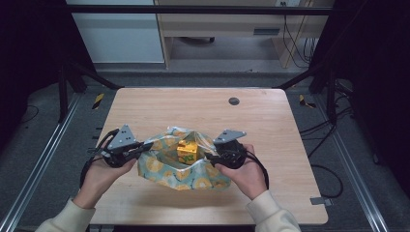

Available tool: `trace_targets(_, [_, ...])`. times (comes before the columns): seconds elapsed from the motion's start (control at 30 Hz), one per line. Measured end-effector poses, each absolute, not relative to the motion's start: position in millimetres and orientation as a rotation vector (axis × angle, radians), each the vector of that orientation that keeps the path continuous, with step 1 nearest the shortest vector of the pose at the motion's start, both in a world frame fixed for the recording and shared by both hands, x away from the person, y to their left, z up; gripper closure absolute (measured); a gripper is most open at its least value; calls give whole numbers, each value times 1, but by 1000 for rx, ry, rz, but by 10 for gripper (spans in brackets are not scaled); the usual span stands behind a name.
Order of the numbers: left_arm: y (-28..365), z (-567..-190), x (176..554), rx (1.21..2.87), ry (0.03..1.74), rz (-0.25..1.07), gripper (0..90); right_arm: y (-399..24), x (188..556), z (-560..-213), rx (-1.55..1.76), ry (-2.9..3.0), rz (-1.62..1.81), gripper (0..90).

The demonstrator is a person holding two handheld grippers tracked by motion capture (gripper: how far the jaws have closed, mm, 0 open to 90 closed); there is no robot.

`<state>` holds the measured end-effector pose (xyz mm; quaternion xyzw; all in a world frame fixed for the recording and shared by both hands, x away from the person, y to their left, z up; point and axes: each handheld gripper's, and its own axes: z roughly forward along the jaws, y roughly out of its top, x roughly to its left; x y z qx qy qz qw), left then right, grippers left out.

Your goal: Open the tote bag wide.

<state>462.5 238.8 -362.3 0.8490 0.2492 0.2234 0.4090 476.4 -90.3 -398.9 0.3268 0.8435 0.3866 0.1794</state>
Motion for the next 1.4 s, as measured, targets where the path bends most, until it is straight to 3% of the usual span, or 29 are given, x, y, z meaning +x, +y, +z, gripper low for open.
trace_targets(0.13, [238,-362,462,2141,625,564,888,-79,483,-411,916,2419,996,414])
trace_targets(0.23, [239,-361,462,2140,619,566,888,-78,485,-416,940,2428,947,468])
trace_targets(0.3, [239,-361,462,2130,624,565,888,-81,486,-417,931,2410,944,707])
trace_targets(0.4, [240,-361,461,2129,623,562,887,-86,484,-412,931,2380,1001,832])
trace_targets(0.77, [246,-361,453,2126,611,553,885,-106,457,-382,887,2289,1154,809])
trace_targets(0.97, [245,-365,447,2137,587,535,885,-108,437,-377,808,2320,1211,862])
trace_targets(1.4, [247,-400,441,2220,573,490,883,-119,414,-409,788,2431,1263,871])
